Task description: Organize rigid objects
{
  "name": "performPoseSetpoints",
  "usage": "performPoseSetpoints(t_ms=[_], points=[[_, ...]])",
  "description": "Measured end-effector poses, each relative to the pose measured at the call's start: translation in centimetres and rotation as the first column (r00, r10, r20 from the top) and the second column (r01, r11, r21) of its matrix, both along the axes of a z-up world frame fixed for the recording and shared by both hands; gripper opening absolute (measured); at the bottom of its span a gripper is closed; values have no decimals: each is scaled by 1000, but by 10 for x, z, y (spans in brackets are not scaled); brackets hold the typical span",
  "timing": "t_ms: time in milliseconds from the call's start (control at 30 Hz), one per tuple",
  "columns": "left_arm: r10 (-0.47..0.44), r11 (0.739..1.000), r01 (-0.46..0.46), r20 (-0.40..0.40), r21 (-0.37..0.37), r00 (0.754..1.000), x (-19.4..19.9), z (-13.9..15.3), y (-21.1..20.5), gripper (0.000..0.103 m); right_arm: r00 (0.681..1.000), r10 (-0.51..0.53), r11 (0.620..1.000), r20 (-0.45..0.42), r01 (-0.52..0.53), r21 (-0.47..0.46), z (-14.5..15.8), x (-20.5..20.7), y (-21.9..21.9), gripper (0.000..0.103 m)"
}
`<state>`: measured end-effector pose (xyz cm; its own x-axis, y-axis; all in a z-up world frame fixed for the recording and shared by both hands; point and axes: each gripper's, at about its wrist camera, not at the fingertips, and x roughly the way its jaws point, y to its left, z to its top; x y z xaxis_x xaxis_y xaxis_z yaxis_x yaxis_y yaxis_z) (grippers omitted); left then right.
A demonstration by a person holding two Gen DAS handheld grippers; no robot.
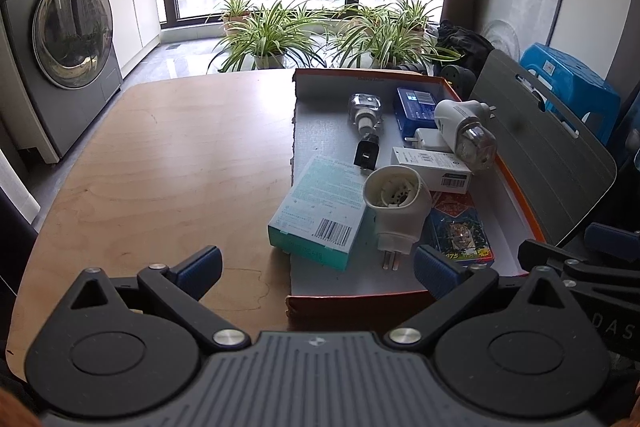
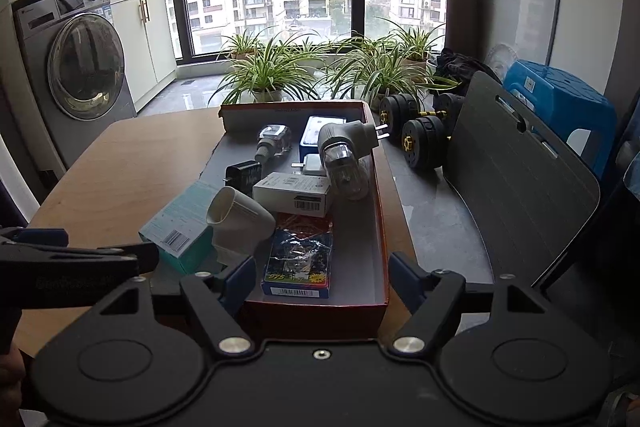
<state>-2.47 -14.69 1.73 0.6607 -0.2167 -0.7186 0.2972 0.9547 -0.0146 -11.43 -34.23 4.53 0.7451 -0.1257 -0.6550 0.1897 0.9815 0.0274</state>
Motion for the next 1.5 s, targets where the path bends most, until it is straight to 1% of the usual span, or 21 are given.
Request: performPoseSetpoints(t_ms=[267, 700, 1500], points=[[-16, 1000, 16, -13, 15, 1000, 1, -6, -5, 103, 1000, 10, 1000, -19, -10, 4, -4, 4, -2, 86], [-9, 1000, 10, -26, 28, 1000, 4, -11, -5, 103, 999, 18, 1000, -36, -18, 11, -9, 9, -1, 87], [1, 999, 1, -43, 40, 999, 10, -13, -5, 103, 999, 26, 1000, -44, -26, 12, -10, 16, 2, 87]])
